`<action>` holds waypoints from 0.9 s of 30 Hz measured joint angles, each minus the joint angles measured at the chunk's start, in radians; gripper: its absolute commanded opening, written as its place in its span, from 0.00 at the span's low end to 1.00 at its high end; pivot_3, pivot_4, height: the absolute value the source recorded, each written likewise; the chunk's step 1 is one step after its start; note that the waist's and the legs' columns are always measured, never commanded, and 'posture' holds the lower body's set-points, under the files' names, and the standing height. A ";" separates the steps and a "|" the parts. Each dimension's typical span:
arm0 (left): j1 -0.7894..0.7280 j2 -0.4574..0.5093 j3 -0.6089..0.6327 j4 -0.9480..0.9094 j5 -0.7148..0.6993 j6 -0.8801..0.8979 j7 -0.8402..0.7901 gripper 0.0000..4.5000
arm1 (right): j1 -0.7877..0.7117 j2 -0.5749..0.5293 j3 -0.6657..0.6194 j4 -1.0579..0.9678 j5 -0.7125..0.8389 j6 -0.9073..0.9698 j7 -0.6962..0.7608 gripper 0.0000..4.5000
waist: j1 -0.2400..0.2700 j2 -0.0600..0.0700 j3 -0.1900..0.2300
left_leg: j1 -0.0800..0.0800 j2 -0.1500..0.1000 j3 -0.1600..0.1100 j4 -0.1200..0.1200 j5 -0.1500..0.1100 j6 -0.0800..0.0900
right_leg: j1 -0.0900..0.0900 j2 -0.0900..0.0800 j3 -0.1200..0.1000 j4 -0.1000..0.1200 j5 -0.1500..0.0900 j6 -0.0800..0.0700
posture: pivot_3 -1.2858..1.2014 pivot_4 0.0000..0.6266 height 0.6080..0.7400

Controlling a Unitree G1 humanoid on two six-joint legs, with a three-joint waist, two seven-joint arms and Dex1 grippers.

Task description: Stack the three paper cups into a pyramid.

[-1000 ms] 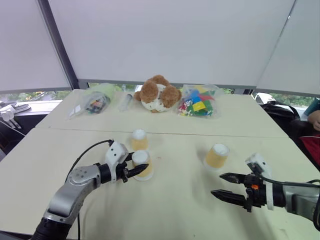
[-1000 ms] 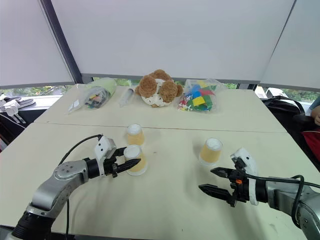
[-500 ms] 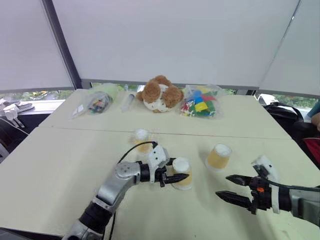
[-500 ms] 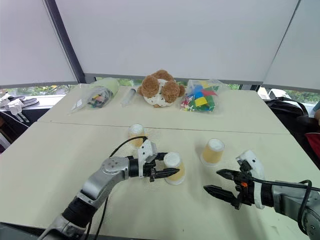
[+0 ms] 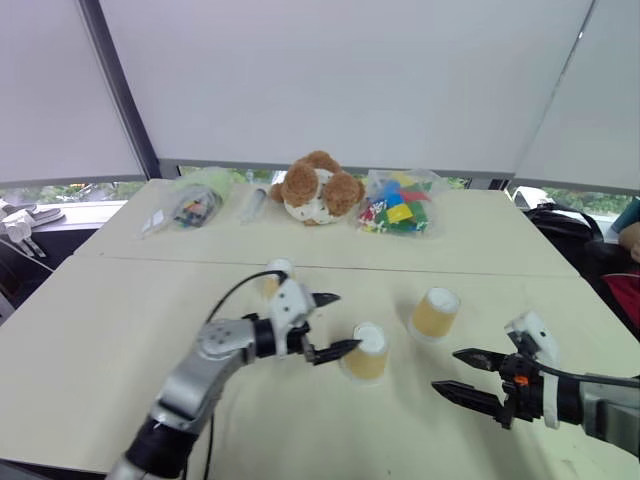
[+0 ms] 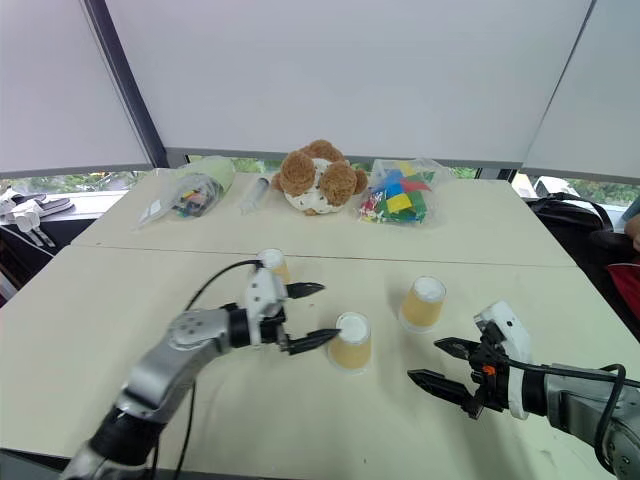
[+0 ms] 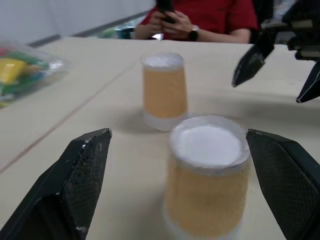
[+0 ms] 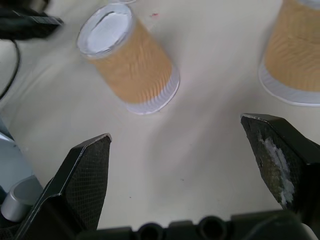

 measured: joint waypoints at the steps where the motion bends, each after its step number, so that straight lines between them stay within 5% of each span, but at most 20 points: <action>1: 0.047 0.018 0.055 -0.045 -0.017 0.034 0.040 0.98 | -0.002 0.000 0.000 0.010 0.000 -0.003 0.003 1.00 | 0.002 0.000 0.000 | 0.000 0.000 0.000 0.000 0.000 0.000 | 0.000 0.000 0.000 0.000 0.000 0.000 | 0.52 0.24 1.00; 9: 0.052 -0.009 0.240 0.049 0.025 0.024 0.279 0.98 | -0.049 0.001 0.013 0.056 -0.001 -0.012 0.018 1.00 | 0.012 -0.001 0.001 | -0.001 -0.001 -0.001 0.006 0.000 0.000 | 0.003 -0.001 -0.002 0.000 0.000 0.000 | 0.52 0.24 1.00; 27: -0.221 -0.073 0.154 0.491 0.150 -0.167 0.322 0.98 | -0.020 0.001 -0.011 0.031 0.001 -0.011 -0.001 1.00 | 0.009 -0.001 0.000 | -0.002 -0.001 0.000 0.007 -0.001 0.002 | 0.002 0.000 -0.001 0.000 0.000 0.001 | 0.52 0.24 1.00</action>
